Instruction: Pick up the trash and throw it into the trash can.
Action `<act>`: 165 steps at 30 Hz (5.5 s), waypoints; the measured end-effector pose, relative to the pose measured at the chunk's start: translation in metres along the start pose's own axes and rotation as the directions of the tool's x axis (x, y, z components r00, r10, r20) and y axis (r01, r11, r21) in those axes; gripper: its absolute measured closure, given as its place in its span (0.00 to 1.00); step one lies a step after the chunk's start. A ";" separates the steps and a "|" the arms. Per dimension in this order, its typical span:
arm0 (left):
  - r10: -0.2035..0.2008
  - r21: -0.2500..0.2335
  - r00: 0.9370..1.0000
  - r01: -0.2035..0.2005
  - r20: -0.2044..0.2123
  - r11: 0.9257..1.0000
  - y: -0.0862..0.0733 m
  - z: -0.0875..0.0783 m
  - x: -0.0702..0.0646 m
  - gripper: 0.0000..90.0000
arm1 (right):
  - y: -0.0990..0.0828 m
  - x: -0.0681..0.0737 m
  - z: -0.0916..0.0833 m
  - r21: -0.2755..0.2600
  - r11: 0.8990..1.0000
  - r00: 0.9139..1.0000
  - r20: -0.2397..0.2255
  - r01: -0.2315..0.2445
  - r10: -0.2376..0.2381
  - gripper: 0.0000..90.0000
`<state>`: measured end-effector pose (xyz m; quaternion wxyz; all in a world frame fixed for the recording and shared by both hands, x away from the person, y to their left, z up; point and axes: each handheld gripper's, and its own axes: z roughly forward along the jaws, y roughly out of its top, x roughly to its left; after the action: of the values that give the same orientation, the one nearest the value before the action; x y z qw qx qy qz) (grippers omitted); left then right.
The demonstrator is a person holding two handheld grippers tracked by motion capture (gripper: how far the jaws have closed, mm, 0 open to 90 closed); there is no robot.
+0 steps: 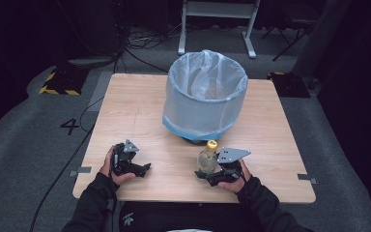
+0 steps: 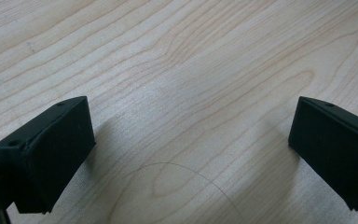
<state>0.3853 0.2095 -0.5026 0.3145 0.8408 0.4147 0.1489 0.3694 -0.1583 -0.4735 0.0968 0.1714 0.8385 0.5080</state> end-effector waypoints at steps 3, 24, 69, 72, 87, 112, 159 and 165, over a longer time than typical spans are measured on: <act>0.000 0.000 1.000 0.000 0.000 1.000 0.000 0.000 0.000 0.00 | -0.001 -0.002 -0.001 -0.010 1.000 1.000 -0.004 -0.008 0.008 0.31; 0.000 0.000 1.000 0.000 0.000 1.000 0.000 0.000 0.000 0.00 | 0.008 -0.015 -0.048 -0.085 0.996 0.989 0.145 -0.014 0.026 0.31; 0.000 0.000 1.000 0.000 0.000 1.000 0.000 0.000 0.000 0.00 | 0.096 -0.077 -0.156 -0.271 0.962 0.897 0.433 0.042 0.083 0.31; 0.000 0.000 1.000 0.000 0.000 1.000 0.000 0.000 0.000 0.00 | 0.102 -0.078 -0.159 -0.269 0.961 0.891 0.448 0.058 0.072 0.31; 0.000 0.000 1.000 0.000 0.000 1.000 0.000 0.000 0.000 0.00 | 0.131 -0.082 -0.174 -0.326 0.940 0.879 0.472 0.099 0.071 0.31; 0.001 0.001 1.000 -0.001 0.000 1.000 0.000 0.000 0.000 0.00 | 0.175 -0.079 -0.169 -0.382 0.913 0.880 0.472 0.143 0.060 0.31; -0.001 0.001 1.000 0.001 0.011 1.000 -0.001 0.000 0.000 0.00 | 0.193 -0.113 -0.066 -0.334 0.942 0.918 0.381 0.024 0.111 0.31; -0.001 0.000 1.000 0.001 0.011 1.000 -0.001 0.000 -0.001 0.00 | 0.190 -0.115 -0.059 -0.312 0.950 0.913 0.392 0.014 0.116 0.31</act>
<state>0.3842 0.2096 -0.5031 0.3168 0.8414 0.4134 0.1442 0.4916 -0.1707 -0.2792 0.2804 0.2777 0.7057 0.5884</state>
